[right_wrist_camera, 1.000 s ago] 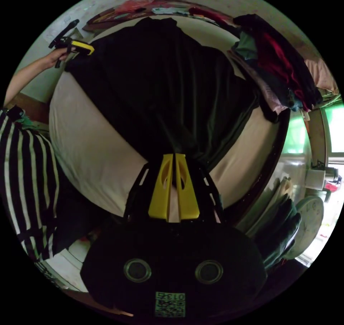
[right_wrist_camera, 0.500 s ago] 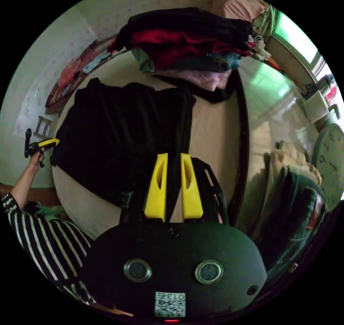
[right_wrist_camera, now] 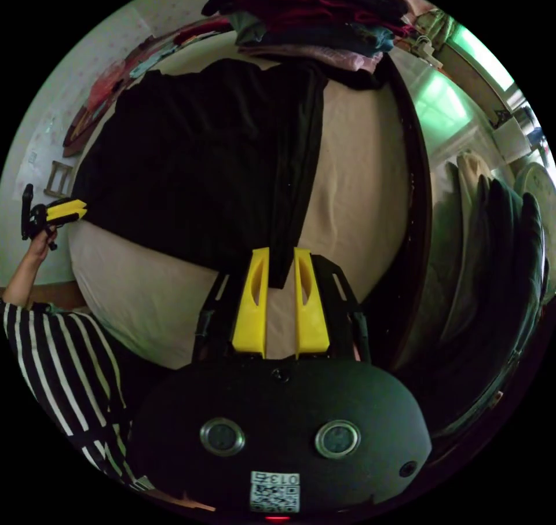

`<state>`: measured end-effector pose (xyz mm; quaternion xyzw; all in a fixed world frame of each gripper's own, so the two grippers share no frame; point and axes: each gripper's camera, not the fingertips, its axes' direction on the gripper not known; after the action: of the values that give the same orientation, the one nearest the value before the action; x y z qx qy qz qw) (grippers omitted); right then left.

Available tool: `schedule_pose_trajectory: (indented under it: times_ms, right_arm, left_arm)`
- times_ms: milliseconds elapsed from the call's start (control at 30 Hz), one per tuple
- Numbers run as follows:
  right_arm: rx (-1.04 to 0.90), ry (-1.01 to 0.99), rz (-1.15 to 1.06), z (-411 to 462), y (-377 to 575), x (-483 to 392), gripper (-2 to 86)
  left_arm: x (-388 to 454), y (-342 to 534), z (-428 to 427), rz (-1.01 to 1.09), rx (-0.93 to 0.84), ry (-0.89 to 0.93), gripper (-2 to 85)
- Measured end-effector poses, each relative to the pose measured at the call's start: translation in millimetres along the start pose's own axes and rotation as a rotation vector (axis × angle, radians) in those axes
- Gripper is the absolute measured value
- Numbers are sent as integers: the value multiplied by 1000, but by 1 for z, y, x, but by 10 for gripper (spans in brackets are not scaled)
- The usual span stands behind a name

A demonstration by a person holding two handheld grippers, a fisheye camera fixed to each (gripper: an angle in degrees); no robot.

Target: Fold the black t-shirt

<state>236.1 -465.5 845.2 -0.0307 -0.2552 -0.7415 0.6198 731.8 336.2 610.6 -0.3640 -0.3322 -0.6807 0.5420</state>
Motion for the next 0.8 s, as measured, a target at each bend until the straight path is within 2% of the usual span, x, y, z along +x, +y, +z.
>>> schedule_pose_trajectory:
  times_ms: [200, 367, 600, 700, 800]
  right_arm:
    - [-13, 57, -40, 6, 6, -19, 39]
    - [5, 191, -106, 1, 13, -37, 17]
    - [106, 198, -156, -23, 39, -50, 9]
    - [125, 175, -154, -26, 59, -52, 7]
    - [33, 130, -76, -4, 68, -46, 6]
  left_arm:
    - [-1, -1, 9, -32, -20, -19, 50]
    - [-2, 0, 7, -22, -54, -60, 44]
    - [-14, 12, -1, -20, -83, -73, 44]
    - [-29, 25, -14, -78, -54, -86, 46]
    - [-59, 47, -26, -232, -28, -124, 50]
